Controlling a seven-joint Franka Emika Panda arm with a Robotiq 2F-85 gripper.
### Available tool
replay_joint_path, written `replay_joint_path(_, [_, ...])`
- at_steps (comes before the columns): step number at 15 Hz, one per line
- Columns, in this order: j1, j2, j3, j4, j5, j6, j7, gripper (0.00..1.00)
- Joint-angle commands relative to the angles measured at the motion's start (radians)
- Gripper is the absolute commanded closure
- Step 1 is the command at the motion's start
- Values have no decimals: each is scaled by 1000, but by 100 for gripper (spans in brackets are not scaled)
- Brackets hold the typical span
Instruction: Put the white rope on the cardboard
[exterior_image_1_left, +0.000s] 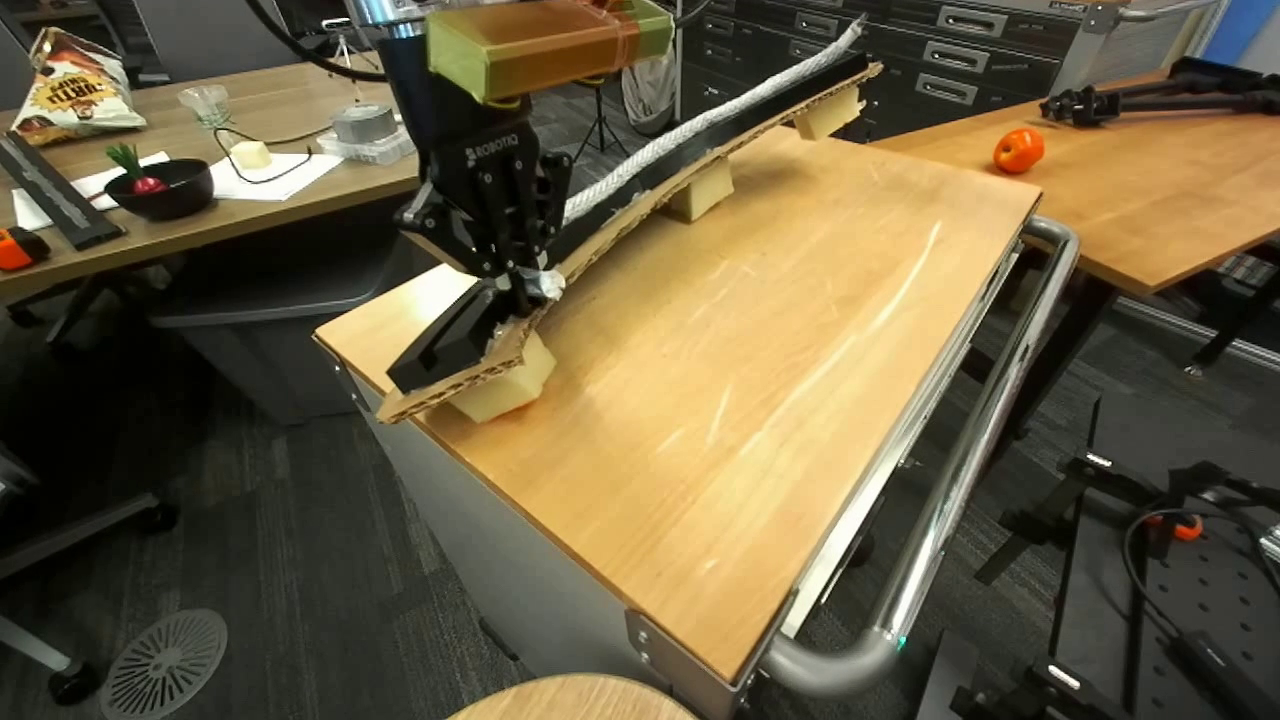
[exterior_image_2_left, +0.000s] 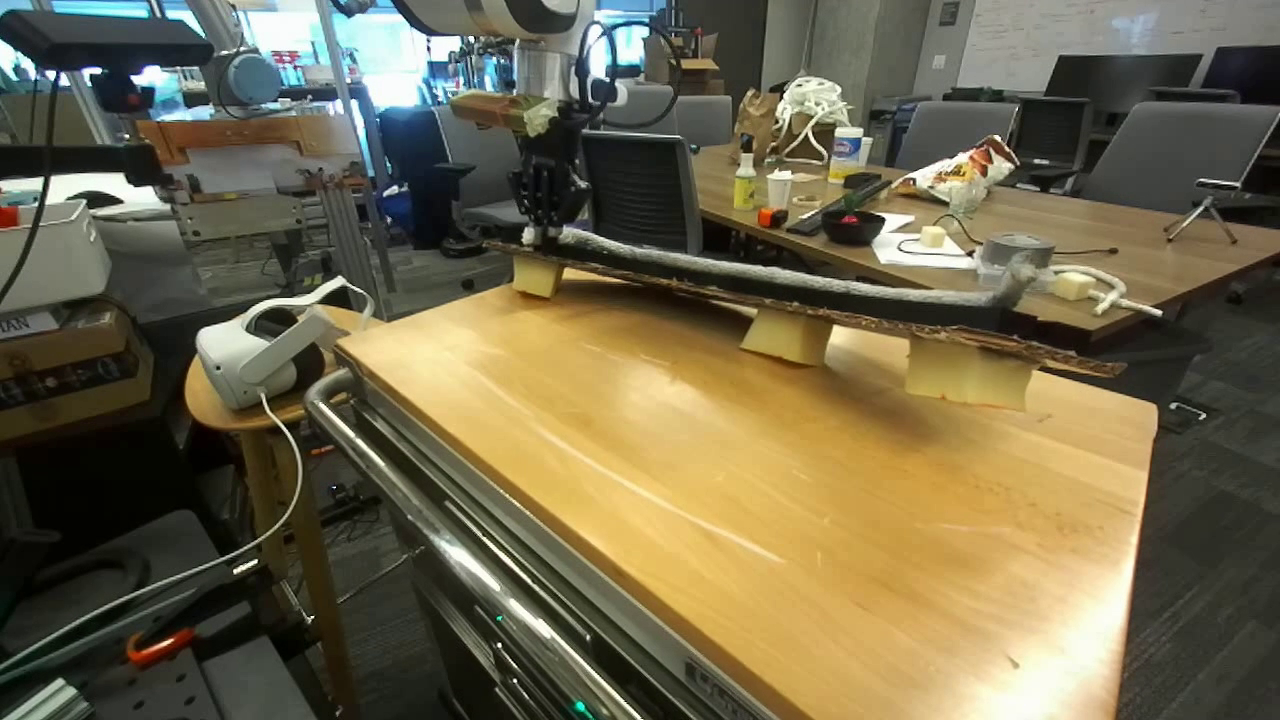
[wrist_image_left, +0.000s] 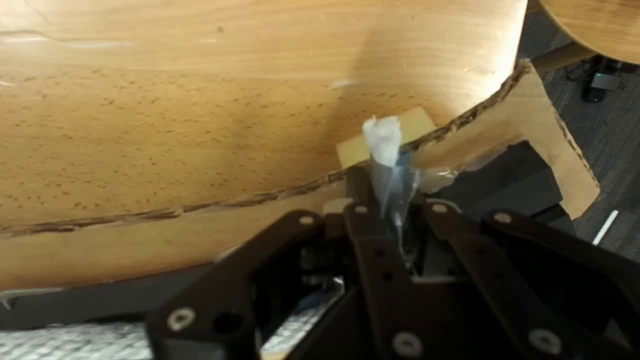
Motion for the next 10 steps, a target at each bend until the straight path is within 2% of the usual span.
replay_joint_path(1, [-38,-25,25,-42,64,48,-65,100])
replay_joint_path(10, [-97,-18,37,-68,228,42,-134,98])
